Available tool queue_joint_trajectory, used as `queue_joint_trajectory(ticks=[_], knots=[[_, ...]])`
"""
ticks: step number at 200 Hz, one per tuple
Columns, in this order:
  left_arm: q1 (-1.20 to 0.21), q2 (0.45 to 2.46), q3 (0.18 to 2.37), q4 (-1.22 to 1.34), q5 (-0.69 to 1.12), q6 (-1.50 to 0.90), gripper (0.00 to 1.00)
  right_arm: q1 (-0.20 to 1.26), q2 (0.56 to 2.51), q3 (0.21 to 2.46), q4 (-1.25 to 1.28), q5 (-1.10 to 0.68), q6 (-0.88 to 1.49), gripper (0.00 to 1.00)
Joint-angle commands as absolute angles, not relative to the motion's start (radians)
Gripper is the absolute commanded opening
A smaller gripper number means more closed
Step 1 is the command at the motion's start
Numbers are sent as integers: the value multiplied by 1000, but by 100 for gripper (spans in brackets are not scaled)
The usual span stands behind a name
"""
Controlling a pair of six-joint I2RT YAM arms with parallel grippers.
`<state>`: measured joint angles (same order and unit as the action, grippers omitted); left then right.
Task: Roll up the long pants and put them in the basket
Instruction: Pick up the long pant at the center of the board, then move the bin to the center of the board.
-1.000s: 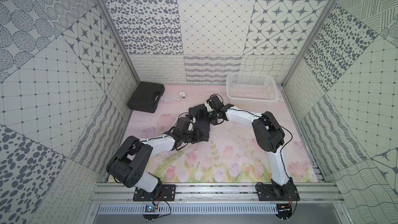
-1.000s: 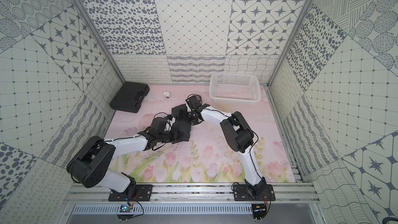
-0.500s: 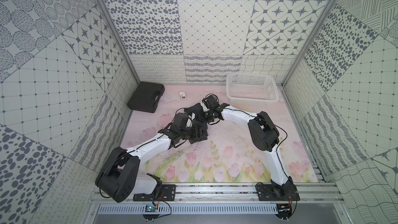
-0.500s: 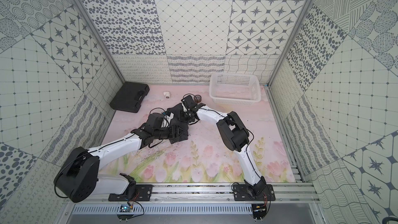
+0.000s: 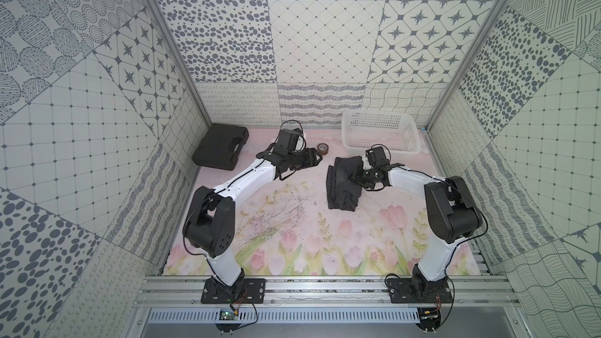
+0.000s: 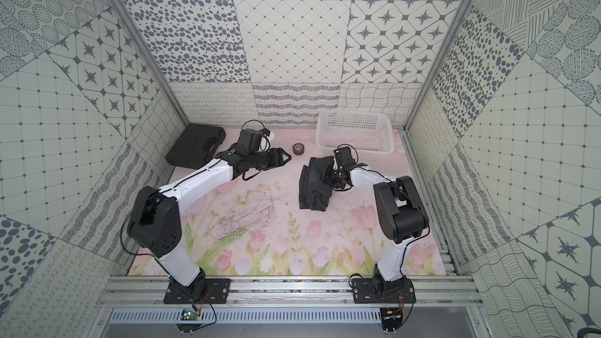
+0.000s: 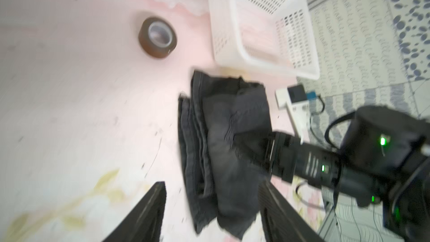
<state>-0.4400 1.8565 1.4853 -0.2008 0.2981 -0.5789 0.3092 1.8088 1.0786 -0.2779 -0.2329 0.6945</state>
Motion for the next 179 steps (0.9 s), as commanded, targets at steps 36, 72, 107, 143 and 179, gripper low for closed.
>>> queue_joint_trajectory(ticks=[36, 72, 107, 143, 179], knots=[[-546, 2440, 2192, -245, 298, -728, 63, 344, 1792, 949, -505, -104, 825, 0], [-562, 2575, 2373, -281, 237, -787, 63, 372, 1745, 906, -487, -150, 839, 0], [-565, 2599, 2407, -354, 154, -791, 61, 391, 1719, 889, -474, -182, 855, 0], [-568, 2617, 2405, -324, 139, -815, 33, 390, 1702, 904, -483, -185, 832, 0], [-568, 2624, 2427, -325, 160, -843, 0, 391, 1639, 902, -542, -151, 776, 0]])
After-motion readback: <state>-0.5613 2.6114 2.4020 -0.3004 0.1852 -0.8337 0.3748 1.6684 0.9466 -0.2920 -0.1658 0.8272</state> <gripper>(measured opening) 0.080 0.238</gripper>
